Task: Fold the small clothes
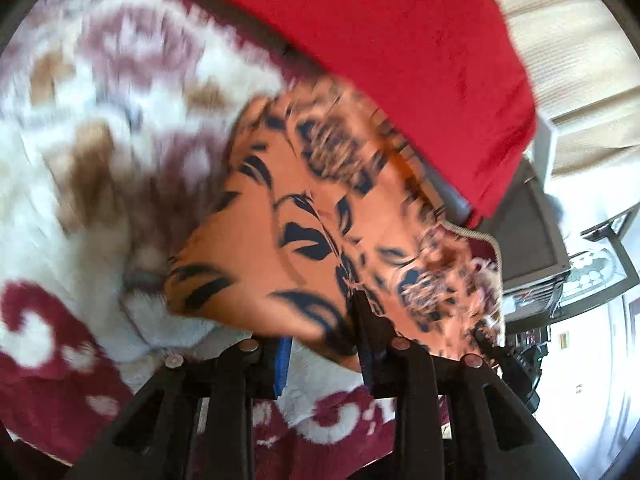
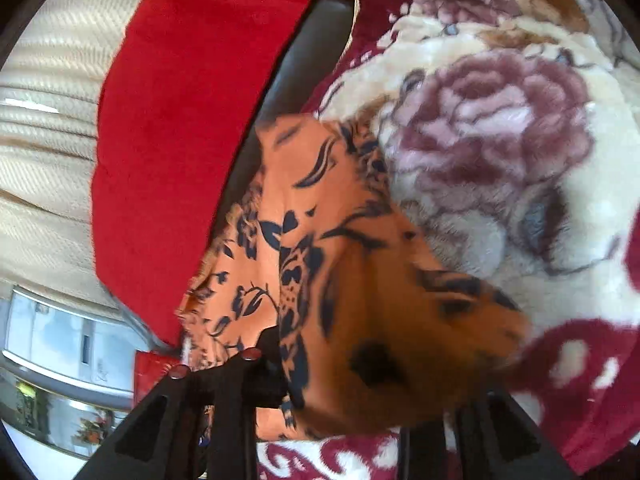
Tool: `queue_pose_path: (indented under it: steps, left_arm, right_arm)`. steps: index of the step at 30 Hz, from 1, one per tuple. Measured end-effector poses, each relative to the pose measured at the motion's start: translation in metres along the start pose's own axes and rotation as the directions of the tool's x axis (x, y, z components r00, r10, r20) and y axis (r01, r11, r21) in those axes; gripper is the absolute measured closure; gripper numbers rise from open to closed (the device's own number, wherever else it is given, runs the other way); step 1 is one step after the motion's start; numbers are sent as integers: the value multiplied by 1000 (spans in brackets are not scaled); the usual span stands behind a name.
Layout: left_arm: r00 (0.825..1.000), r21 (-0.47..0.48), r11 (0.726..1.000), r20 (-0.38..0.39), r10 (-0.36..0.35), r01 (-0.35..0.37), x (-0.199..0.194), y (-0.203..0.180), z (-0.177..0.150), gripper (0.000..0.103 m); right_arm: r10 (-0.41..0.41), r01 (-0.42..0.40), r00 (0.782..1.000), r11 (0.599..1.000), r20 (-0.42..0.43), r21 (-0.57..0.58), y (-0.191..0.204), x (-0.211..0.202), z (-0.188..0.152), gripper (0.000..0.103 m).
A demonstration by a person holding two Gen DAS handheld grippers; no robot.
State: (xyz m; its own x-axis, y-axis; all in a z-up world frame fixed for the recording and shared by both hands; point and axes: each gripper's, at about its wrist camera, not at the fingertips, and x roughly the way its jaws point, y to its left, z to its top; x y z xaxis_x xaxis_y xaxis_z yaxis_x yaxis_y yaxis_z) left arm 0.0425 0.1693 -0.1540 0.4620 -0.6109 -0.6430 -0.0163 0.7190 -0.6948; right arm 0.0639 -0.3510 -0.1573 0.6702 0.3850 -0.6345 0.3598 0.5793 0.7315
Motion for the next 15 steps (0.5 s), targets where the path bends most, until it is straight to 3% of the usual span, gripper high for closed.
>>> queue_pose_path:
  steps: [1, 2, 5, 8, 11, 13, 15]
  left_arm:
    - [1000, 32, 999, 18, 8, -8, -9, -9, 0, 72]
    - [999, 73, 997, 37, 24, -27, -15, -18, 1, 72]
    - [986, 206, 967, 108, 127, -148, -25, -40, 4, 72]
    - [981, 210, 961, 112, 162, -182, -30, -42, 12, 72]
    - [960, 201, 947, 175, 219, -252, -35, -44, 13, 72]
    - [915, 204, 915, 283, 286, -349, -49, -49, 12, 70]
    - [835, 212, 858, 424, 350, -467, -63, -59, 12, 64]
  right_arm:
    - [-6, 6, 1000, 1000, 6, -4, 2, -2, 0, 46]
    - [-5, 5, 1000, 1000, 7, 0, 2, -3, -2, 41]
    - [-58, 58, 998, 998, -25, -24, 5, -1, -7, 39]
    - [-107, 102, 993, 990, -54, -101, 5, -17, -23, 39]
    - [-106, 95, 994, 972, -40, -217, 2, -47, -36, 39]
    - [-88, 80, 996, 955, -17, -287, 7, -56, -36, 40]
    - [-16, 16, 1000, 943, 3, -333, 23, -62, -36, 40]
